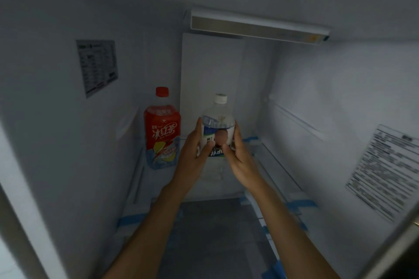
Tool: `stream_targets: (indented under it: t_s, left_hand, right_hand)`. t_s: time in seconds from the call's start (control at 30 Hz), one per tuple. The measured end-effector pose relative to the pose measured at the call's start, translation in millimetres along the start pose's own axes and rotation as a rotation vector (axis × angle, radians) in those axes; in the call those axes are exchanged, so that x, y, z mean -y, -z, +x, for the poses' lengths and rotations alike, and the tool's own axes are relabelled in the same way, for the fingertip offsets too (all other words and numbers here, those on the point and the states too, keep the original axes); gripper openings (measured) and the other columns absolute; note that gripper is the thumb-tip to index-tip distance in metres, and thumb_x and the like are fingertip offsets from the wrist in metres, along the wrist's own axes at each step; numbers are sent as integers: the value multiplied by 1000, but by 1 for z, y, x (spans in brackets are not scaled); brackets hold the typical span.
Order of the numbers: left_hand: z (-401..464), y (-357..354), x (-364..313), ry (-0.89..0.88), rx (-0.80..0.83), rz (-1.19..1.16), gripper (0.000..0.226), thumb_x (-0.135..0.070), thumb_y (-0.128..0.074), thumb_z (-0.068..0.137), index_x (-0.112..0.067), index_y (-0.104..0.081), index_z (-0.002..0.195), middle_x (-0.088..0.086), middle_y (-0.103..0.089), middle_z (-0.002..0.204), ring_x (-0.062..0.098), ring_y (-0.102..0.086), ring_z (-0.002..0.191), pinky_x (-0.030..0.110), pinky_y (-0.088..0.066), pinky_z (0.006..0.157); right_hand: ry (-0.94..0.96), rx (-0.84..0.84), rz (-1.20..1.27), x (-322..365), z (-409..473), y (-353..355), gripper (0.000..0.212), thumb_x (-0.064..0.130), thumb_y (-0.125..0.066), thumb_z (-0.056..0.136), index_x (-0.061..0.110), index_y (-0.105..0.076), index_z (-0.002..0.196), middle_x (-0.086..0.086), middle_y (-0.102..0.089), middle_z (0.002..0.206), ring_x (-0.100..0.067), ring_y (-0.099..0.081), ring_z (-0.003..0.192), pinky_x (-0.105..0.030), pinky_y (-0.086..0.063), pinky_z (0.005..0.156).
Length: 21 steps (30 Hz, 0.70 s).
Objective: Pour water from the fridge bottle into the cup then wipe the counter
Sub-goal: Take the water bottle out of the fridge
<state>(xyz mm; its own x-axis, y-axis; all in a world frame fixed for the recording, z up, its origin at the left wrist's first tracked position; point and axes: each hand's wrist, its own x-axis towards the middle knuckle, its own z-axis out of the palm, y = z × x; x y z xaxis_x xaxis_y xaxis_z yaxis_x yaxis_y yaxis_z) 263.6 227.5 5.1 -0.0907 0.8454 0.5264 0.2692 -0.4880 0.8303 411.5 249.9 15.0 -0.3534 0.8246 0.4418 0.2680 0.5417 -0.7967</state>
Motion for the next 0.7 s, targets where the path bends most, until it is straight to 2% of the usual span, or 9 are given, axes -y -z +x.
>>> stream_targets:
  t_s: [0.1,0.17,0.27,0.4,0.57,0.7]
  left_hand:
    - [-17,0,-13,-1,-13,-44,66,-27,-51,98,-26,-16,153,-25,-37,144,-12,-35,132,5,-32,100]
    - [-32,0,-22,-12,-33,-82,65,-23,-52,98,-26,-18,153,-26,-38,144,-12,-36,131,3,-33,98]
    - [-54,1,-40,-17,-63,-112,64,-26,-52,99,-31,-19,153,-16,-44,145,-4,-43,130,11,-40,97]
    - [-90,6,-66,-47,-89,-104,62,-35,-53,96,-37,-23,151,-8,-48,143,6,-49,128,35,-44,105]
    - [-142,20,-96,-77,-133,-52,61,-36,-54,96,-49,-23,147,-13,-44,145,2,-49,127,35,-46,104]
    - [-185,36,-106,-65,-176,-41,65,-44,-56,91,-48,-23,148,-5,-46,144,13,-52,127,43,-49,101]
  right_hand:
    - [26,-37,-16,5,-15,1,75,62,-40,92,37,-3,152,10,-25,157,-6,-30,141,-41,-29,117]
    - [39,-46,-19,12,-26,1,74,67,-39,89,43,-4,150,10,-27,157,-7,-33,140,-41,-32,115]
    - [87,-72,-15,27,-45,-1,71,64,-39,91,43,-5,151,8,-27,157,-7,-32,141,-42,-33,115]
    - [151,-111,30,52,-78,-3,65,51,-42,96,40,-9,150,5,-29,155,-6,-33,140,-40,-35,113]
    - [198,-118,46,77,-120,-14,68,47,-44,95,29,-13,153,0,-37,148,-8,-41,134,-37,-43,107]
    - [238,-107,116,98,-158,-29,63,29,-49,98,24,-17,153,3,-39,147,-7,-44,132,-30,-45,103]
